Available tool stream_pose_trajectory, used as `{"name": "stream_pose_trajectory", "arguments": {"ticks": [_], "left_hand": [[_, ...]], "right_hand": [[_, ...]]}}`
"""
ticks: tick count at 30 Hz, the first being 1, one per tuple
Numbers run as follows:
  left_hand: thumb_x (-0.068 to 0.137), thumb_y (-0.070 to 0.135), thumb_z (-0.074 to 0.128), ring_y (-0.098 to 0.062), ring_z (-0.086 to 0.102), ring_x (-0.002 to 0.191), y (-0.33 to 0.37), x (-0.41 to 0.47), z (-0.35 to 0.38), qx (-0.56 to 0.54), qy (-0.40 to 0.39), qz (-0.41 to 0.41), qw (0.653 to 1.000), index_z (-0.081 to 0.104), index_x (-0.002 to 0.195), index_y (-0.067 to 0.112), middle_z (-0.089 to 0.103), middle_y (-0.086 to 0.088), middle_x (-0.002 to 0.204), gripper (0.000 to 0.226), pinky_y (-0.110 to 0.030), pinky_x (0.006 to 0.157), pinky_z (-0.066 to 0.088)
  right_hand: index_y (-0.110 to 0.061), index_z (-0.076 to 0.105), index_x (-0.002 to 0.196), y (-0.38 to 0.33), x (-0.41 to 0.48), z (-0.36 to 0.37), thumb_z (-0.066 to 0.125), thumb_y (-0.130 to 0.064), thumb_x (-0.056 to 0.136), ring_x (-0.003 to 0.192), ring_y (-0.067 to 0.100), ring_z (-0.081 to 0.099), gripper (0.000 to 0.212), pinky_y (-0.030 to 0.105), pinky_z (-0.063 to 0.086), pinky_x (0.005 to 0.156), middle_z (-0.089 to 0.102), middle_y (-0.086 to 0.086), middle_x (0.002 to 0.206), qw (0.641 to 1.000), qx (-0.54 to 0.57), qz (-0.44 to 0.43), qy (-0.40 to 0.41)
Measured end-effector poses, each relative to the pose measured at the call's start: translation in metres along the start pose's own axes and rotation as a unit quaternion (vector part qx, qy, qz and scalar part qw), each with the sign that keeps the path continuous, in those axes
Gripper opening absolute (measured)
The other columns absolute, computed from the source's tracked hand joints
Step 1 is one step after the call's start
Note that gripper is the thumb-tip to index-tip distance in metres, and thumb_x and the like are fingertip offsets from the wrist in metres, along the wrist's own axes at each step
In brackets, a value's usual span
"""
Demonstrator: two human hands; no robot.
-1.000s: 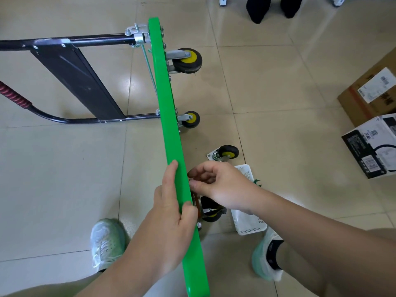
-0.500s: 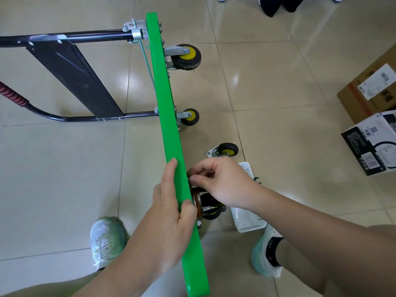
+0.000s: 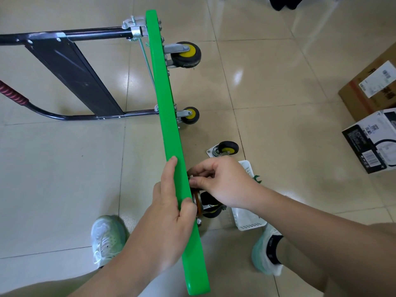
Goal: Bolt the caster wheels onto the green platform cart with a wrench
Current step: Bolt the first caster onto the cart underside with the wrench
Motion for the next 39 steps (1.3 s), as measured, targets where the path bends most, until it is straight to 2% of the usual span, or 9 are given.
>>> {"name": "stream_pose_trajectory", "arguments": {"ticks": [3, 8, 11, 16, 20, 25, 27, 34, 39], "left_hand": [[0.099, 0.037, 0.035, 0.025, 0.05, 0.095, 0.001, -0.001, -0.001, -0.002, 0.0, 0.005, 1.0, -0.018, 0.144, 0.066, 0.025, 0.02, 0.147, 0.076, -0.01, 0.075, 0.047], [0.097, 0.045, 0.034, 0.008, 0.057, 0.098, 0.003, -0.002, -0.003, -0.004, 0.008, 0.018, 1.0, -0.014, 0.133, 0.078, 0.033, 0.016, 0.146, 0.069, -0.038, 0.093, 0.053], [0.096, 0.049, 0.034, 0.005, 0.058, 0.099, 0.002, -0.002, -0.003, -0.006, 0.013, 0.022, 1.0, -0.014, 0.13, 0.081, 0.035, 0.015, 0.145, 0.067, -0.04, 0.095, 0.052], [0.1, 0.044, 0.033, 0.003, 0.057, 0.095, 0.003, -0.006, 0.0, 0.008, 0.027, 0.024, 0.999, -0.013, 0.136, 0.076, 0.036, 0.014, 0.14, 0.067, -0.036, 0.089, 0.048], [0.09, 0.049, 0.028, 0.007, 0.043, 0.08, 0.004, -0.007, 0.004, -0.002, 0.028, 0.027, 0.999, -0.013, 0.155, 0.056, 0.026, 0.018, 0.137, 0.077, -0.025, 0.091, 0.032], [0.086, 0.049, 0.029, 0.03, 0.043, 0.082, 0.003, -0.007, 0.006, -0.011, 0.016, 0.032, 0.999, -0.012, 0.155, 0.056, 0.023, 0.02, 0.14, 0.081, -0.024, 0.084, 0.037], [0.086, 0.05, 0.029, 0.038, 0.039, 0.082, 0.003, -0.005, 0.005, -0.013, 0.013, 0.034, 0.999, -0.013, 0.155, 0.057, 0.024, 0.02, 0.14, 0.081, -0.012, 0.079, 0.037], [0.086, 0.051, 0.032, 0.035, 0.043, 0.095, -0.003, -0.005, 0.004, -0.034, 0.022, 0.046, 0.998, -0.009, 0.144, 0.073, 0.026, 0.021, 0.145, 0.074, -0.012, 0.084, 0.038], [0.087, 0.051, 0.033, 0.034, 0.038, 0.109, -0.007, -0.002, 0.003, -0.047, 0.036, 0.054, 0.997, -0.009, 0.12, 0.088, 0.025, 0.03, 0.149, 0.065, -0.003, 0.088, 0.034]], "right_hand": [[-0.025, 0.076, 0.096, -0.007, -0.003, -0.006, 0.083, -0.015, 0.079, 0.074, -0.006, 0.064, 0.022, 0.011, 0.047, 0.074, 0.072, -0.011, 0.084, 0.999, -0.015, -0.029, 0.016], [-0.023, 0.066, 0.083, -0.012, -0.017, -0.021, 0.074, -0.003, 0.085, 0.063, 0.01, 0.058, 0.021, 0.021, 0.05, 0.061, 0.063, -0.008, 0.071, 0.987, 0.144, -0.027, 0.065], [-0.013, 0.068, 0.077, -0.002, -0.037, -0.015, 0.06, -0.003, 0.092, 0.046, 0.016, 0.048, 0.019, 0.022, 0.034, 0.042, 0.059, 0.005, 0.062, 0.955, 0.291, 0.059, 0.02], [-0.002, 0.059, 0.086, 0.023, -0.085, 0.027, 0.037, 0.003, 0.089, 0.051, 0.02, 0.054, 0.023, 0.023, 0.035, 0.043, 0.062, 0.011, 0.07, 0.894, 0.388, 0.215, -0.07], [-0.004, 0.058, 0.081, 0.042, -0.105, 0.044, 0.041, -0.004, 0.084, 0.054, 0.018, 0.052, 0.017, 0.026, 0.036, 0.049, 0.059, 0.009, 0.07, 0.863, 0.414, 0.28, -0.072], [0.001, 0.06, 0.102, 0.091, -0.096, 0.022, 0.035, 0.015, 0.091, 0.068, 0.021, 0.064, 0.031, 0.026, 0.052, 0.058, 0.064, 0.016, 0.088, 0.874, 0.388, 0.292, 0.021], [0.0, 0.058, 0.104, 0.122, -0.095, 0.008, 0.04, 0.012, 0.098, 0.069, 0.021, 0.066, 0.022, 0.026, 0.054, 0.059, 0.067, 0.017, 0.089, 0.878, 0.365, 0.306, 0.042], [-0.013, 0.057, 0.088, 0.244, -0.083, -0.024, 0.051, -0.031, 0.104, 0.062, 0.014, 0.056, 0.025, 0.021, 0.035, 0.051, 0.063, 0.004, 0.078, 0.866, 0.256, 0.415, 0.115], [-0.002, 0.058, 0.106, 0.316, -0.049, -0.012, 0.062, -0.019, 0.098, 0.057, 0.016, 0.054, 0.019, 0.021, 0.038, 0.041, 0.06, 0.009, 0.077, 0.838, 0.243, 0.445, 0.2]]}}
Point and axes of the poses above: each hand's wrist, its own x-axis towards the middle knuckle, its own z-axis out of the palm, y = z × x, the point moved 8 cm from there along x, towards the middle knuckle
